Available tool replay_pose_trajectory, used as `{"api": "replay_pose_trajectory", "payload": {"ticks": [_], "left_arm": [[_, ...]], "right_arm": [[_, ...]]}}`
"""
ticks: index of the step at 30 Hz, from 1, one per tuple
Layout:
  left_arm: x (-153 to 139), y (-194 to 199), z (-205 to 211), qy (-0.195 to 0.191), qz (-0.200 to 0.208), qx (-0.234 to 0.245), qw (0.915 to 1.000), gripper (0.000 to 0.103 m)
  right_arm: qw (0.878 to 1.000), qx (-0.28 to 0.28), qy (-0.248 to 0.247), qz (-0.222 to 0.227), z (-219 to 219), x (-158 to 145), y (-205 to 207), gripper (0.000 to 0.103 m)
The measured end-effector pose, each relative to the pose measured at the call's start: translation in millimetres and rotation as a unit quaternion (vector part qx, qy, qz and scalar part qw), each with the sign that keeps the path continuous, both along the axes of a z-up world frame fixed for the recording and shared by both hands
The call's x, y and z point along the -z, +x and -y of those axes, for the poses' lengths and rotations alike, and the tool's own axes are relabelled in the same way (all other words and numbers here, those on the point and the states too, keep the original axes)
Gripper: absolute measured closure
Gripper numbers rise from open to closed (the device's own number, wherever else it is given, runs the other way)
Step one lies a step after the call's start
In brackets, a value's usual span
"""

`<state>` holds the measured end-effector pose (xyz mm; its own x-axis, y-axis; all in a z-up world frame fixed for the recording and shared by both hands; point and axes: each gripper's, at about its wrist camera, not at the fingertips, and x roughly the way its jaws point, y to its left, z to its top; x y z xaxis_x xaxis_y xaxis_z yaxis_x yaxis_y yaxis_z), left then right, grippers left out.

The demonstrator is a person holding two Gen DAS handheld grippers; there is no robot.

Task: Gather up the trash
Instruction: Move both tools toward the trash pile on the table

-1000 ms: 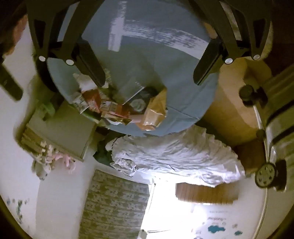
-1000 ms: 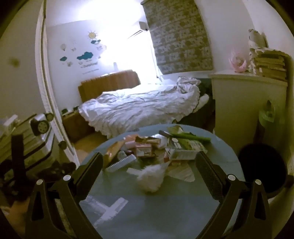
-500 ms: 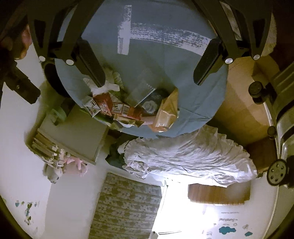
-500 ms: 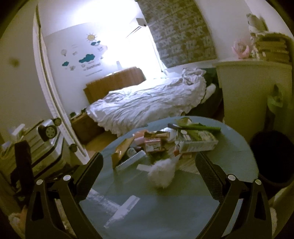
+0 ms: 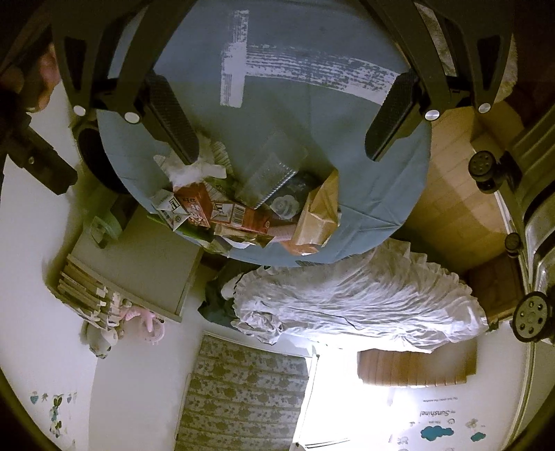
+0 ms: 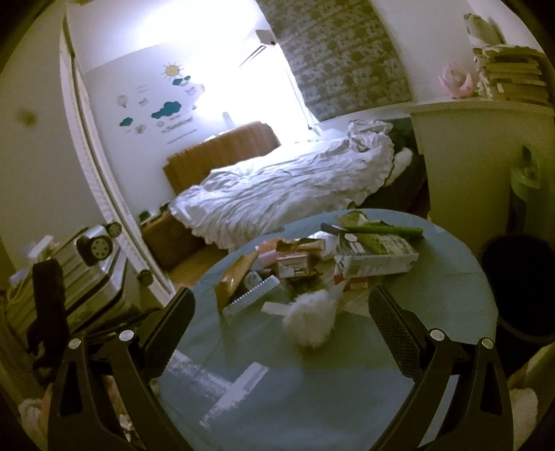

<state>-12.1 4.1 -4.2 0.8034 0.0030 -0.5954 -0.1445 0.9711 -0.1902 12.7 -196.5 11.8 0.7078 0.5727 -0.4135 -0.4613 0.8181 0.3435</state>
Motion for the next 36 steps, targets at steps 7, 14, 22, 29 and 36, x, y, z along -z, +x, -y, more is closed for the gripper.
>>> {"api": "replay_pose_trajectory", "payload": {"ticks": [7,14,22,29,36], "left_arm": [[1,-1,-3,0.001,-0.004,-0.007,1.0,0.007],[3,-2,-5,0.002,-0.007,-0.009,0.9999,0.007],[4,-1,-7,0.008,-0.012,-0.01,0.9998,0.007],[7,3,-8,0.006,-0.018,-0.013,0.9997,0.007],[12,11,-11,0.006,-0.028,-0.013,0.9995,0.007]], "right_arm": [[1.0,-0.004,-0.002,-0.007,-5,4,1,0.004],[1.0,-0.005,-0.005,-0.009,-8,6,2,0.004],[1.0,-0.007,-0.009,-0.015,-11,11,4,0.004],[1.0,-0.008,-0.013,-0.027,-13,19,11,0.004],[0.999,-0.007,-0.016,-0.041,-13,28,20,0.004]]}}
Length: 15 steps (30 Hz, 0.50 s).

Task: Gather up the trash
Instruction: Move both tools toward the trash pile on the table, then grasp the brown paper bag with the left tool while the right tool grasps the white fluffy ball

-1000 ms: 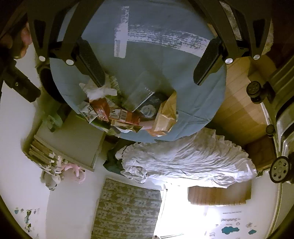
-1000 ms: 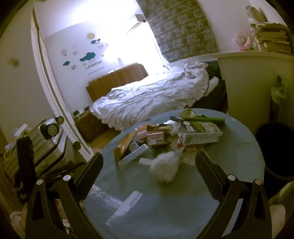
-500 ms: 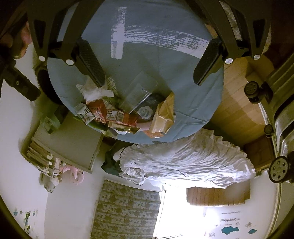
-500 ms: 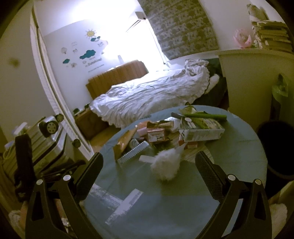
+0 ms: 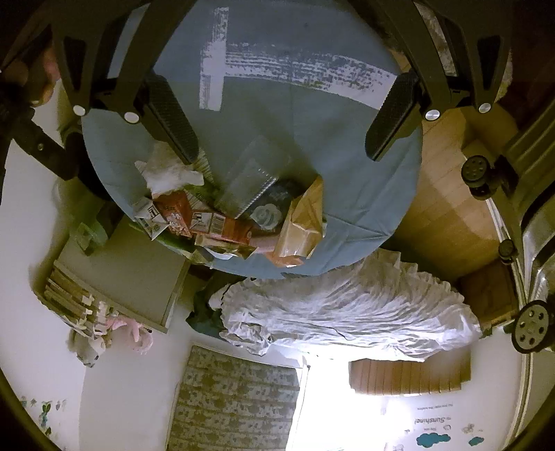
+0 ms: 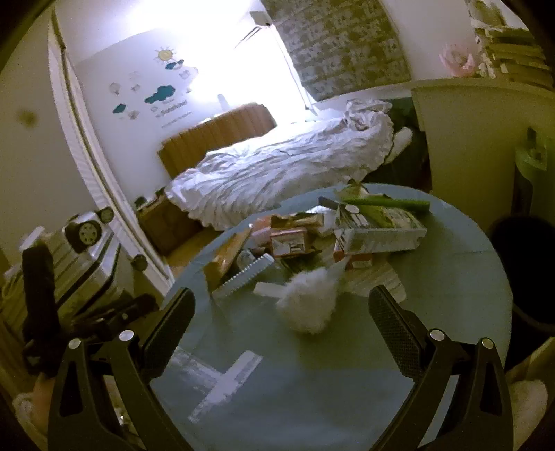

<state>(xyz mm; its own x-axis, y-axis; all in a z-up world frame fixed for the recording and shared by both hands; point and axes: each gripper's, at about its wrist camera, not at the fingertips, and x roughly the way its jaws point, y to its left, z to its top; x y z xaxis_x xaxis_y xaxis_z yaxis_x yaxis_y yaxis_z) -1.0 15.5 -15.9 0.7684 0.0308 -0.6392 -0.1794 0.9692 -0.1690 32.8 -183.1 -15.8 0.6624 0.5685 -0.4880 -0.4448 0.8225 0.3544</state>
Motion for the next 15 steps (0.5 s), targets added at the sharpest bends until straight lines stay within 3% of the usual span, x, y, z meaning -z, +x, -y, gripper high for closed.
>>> {"api": "replay_pose_trajectory", "payload": {"ticks": [9,15], "left_arm": [[7,12,-5,-0.006,-0.014,0.0,0.9999,0.007],[16,29,-23,-0.031,-0.026,-0.002,0.9992,0.007]], "right_arm": [[1.0,0.001,-0.003,-0.015,-1,10,15,0.004],[0.999,-0.004,-0.009,-0.033,-5,21,30,0.004]]}}
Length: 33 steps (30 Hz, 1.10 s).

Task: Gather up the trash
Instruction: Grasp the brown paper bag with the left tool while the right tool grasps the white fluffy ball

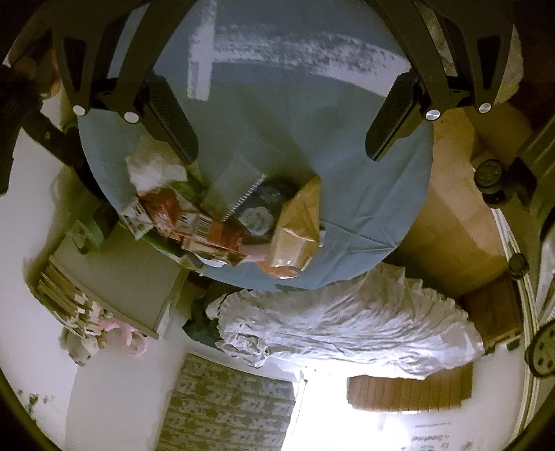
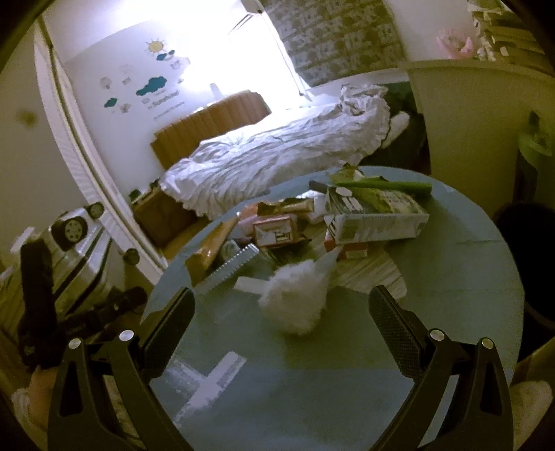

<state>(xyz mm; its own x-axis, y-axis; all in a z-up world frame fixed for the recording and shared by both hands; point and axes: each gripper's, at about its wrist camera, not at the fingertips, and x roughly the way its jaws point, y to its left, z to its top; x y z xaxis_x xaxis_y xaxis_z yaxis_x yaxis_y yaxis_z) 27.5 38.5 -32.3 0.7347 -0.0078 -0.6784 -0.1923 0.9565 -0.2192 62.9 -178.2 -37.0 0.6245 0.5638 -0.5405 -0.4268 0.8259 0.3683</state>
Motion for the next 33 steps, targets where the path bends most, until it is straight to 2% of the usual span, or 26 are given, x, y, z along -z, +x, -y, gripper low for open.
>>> {"api": "replay_pose_trajectory", "payload": {"ticks": [5,8,11,13,15,17,19,21,24,29,31,33], "left_arm": [[6,39,-30,-0.028,0.0,-0.001,0.9996,0.007],[13,79,-33,-0.007,-0.016,0.02,0.9997,0.007],[26,110,-34,-0.004,-0.045,0.043,0.998,0.007],[33,125,-36,-0.004,-0.059,0.051,0.9969,0.008],[42,136,-36,0.003,-0.079,0.059,0.9951,0.024],[51,141,-36,-0.01,-0.099,0.069,0.9926,0.052],[57,142,-38,-0.016,-0.1,0.072,0.9923,0.055],[57,139,-38,-0.018,-0.095,0.073,0.9927,0.06],[51,128,-43,-0.042,-0.075,0.064,0.9942,0.062],[18,102,-33,-0.044,-0.031,0.065,0.9964,0.062],[0,91,-20,-0.044,-0.012,0.076,0.9961,0.062],[-15,87,-4,-0.048,0.003,0.092,0.9946,0.062]], "right_arm": [[1.0,-0.015,-0.011,-0.025,-12,10,25,0.004],[0.999,-0.022,-0.031,-0.039,-25,16,39,0.004],[0.995,-0.024,-0.071,-0.065,-43,30,58,0.004],[0.993,-0.029,-0.08,-0.081,-48,39,67,0.004],[0.991,-0.035,-0.085,-0.098,-53,48,75,0.009],[0.989,-0.041,-0.097,-0.108,-56,54,77,0.033],[0.987,-0.053,-0.101,-0.111,-59,58,77,0.048],[0.988,-0.059,-0.1,-0.104,-59,57,73,0.054],[0.99,-0.07,-0.079,-0.096,-49,53,66,0.058],[0.991,-0.102,0.009,-0.085,-16,32,46,0.058],[0.991,-0.104,0.051,-0.069,10,19,37,0.058],[0.992,-0.083,0.08,-0.042,40,4,32,0.058]]}}
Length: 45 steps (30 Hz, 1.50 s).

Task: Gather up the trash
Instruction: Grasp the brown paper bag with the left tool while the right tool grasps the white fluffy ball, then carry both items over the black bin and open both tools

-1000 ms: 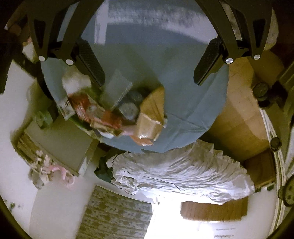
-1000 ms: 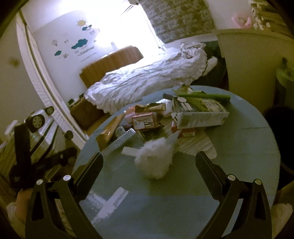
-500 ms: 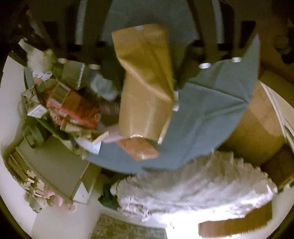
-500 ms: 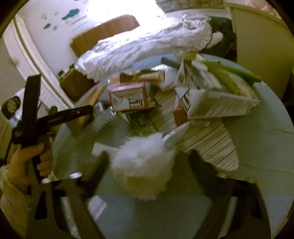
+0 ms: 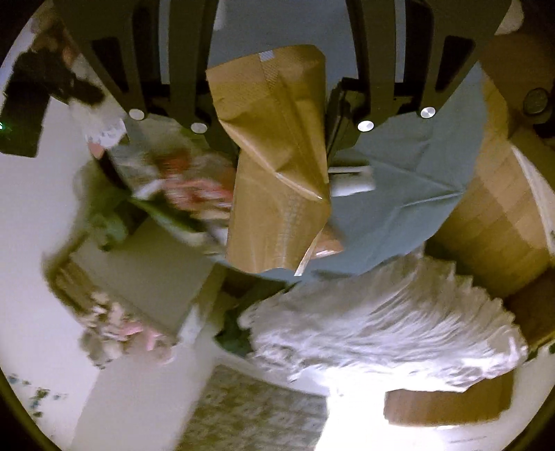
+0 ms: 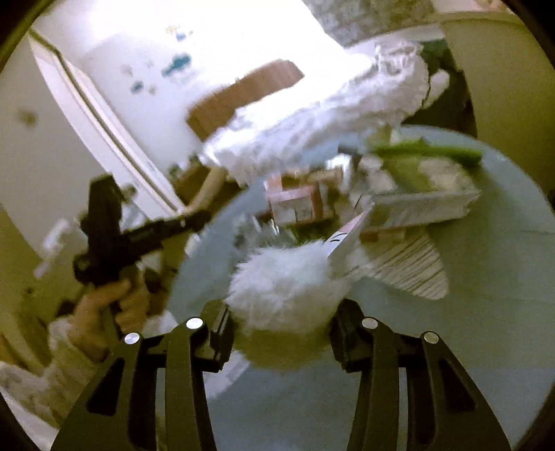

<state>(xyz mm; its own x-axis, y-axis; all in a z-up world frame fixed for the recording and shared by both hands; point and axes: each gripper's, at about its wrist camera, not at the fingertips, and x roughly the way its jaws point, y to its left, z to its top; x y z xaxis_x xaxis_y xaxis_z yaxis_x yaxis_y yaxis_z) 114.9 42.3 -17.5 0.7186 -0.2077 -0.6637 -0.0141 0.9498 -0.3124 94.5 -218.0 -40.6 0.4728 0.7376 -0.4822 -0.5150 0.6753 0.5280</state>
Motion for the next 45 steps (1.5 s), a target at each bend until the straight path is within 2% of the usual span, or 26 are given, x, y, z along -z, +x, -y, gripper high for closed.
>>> {"api": "replay_pose_trajectory", "payload": {"ticks": [4,7,11,16,20,24,27,33,34,35,36,37,38,45], "left_arm": [[-22,7,58,-0.016,0.021,0.06,0.9978,0.062],[-28,26,118,-0.034,0.026,0.12,0.9919,0.062],[-27,53,192,-0.048,0.029,0.187,0.9808,0.062],[-8,98,279,-0.079,-0.001,0.252,0.9644,0.062],[15,127,332,-0.082,-0.029,0.282,0.9556,0.061],[43,150,379,-0.073,-0.062,0.303,0.9482,0.061],[55,158,394,-0.074,-0.079,0.307,0.9457,0.061],[74,165,413,-0.061,-0.092,0.309,0.9447,0.058],[74,165,414,-0.057,-0.092,0.307,0.9456,0.057],[73,164,413,-0.055,-0.091,0.305,0.9464,0.05],[73,164,413,-0.054,-0.09,0.303,0.9472,0.046],[72,164,413,-0.053,-0.088,0.298,0.9488,0.033],[70,162,411,-0.053,-0.087,0.294,0.9502,0.024],[50,148,403,-0.052,-0.064,0.3,0.9504,0.023]], "right_arm": [[0.993,0.106,0.028,0.036,74,-24,8,0.058],[0.978,0.2,0.028,0.049,134,-32,20,0.058],[0.958,0.284,0.004,0.046,195,-27,42,0.058],[0.943,0.33,-0.032,0.017,240,0,68,0.058],[0.938,0.344,-0.03,-0.023,261,38,81,0.058],[0.934,0.352,-0.029,-0.056,285,55,90,0.058],[0.929,0.362,-0.039,-0.064,290,60,89,0.058],[0.921,0.379,-0.027,-0.09,308,75,87,0.054],[0.92,0.381,-0.025,-0.092,310,75,86,0.051],[0.918,0.385,-0.021,-0.095,312,75,84,0.044],[0.917,0.388,-0.016,-0.095,314,76,82,0.04],[0.916,0.39,-0.01,-0.095,315,77,81,0.036],[0.916,0.391,-0.007,-0.094,316,76,81,0.032],[0.917,0.388,0.004,-0.088,310,75,81,0.032]]}}
